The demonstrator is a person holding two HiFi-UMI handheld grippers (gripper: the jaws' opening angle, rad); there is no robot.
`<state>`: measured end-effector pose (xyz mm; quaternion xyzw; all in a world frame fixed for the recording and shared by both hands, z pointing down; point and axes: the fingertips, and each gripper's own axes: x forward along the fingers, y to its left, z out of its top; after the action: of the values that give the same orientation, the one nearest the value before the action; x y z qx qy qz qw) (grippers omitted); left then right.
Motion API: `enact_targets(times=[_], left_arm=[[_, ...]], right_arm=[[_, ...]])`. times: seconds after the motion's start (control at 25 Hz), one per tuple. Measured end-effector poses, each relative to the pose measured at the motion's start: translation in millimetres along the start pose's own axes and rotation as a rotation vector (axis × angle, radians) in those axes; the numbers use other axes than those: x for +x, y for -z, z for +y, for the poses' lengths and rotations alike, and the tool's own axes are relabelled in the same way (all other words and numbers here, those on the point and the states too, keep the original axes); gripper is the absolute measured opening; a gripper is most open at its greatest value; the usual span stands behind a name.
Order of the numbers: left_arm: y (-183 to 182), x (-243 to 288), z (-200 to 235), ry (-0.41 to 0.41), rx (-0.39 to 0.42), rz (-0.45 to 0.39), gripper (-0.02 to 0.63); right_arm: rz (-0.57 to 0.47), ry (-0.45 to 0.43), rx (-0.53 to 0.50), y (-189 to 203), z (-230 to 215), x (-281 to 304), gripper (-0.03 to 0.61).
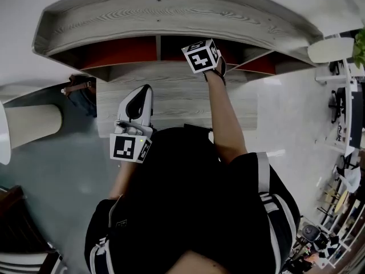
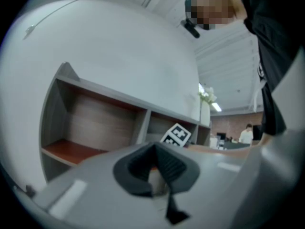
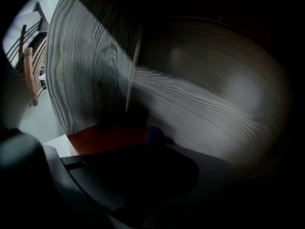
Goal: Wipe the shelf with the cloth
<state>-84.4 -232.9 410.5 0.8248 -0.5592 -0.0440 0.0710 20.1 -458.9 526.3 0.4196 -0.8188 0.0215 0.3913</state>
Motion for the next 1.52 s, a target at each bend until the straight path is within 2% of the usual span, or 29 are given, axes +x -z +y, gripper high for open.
enact_targets(times=[0.28, 0.56, 0.88, 1.08, 1.52], left_arm=[[-2, -13, 7, -0.045, -0.002, -0.007, 0.005], [-1, -21, 12, -0.061, -0.002, -0.007, 0.005], [0, -26, 9, -0.036, -0.010, -0.007, 0.005], [-1, -24, 5, -0.009, -0.015, -0.016, 0.005], [-2, -23, 1, 0.037, -0.019, -0.018, 0.005]], right_arm=[[-0.042, -0.084, -0.067, -29, 31, 10, 0.054], [-0.075, -0.160, -0.154, -41, 61, 11, 0.054], [-0.082, -0.262, -0.205, -35, 88, -5, 0.054], [-0.089, -0.286, -0.226, -28, 106, -19, 0.054], [-0.100, -0.354, -0.181, -3, 128, -56, 0.053]])
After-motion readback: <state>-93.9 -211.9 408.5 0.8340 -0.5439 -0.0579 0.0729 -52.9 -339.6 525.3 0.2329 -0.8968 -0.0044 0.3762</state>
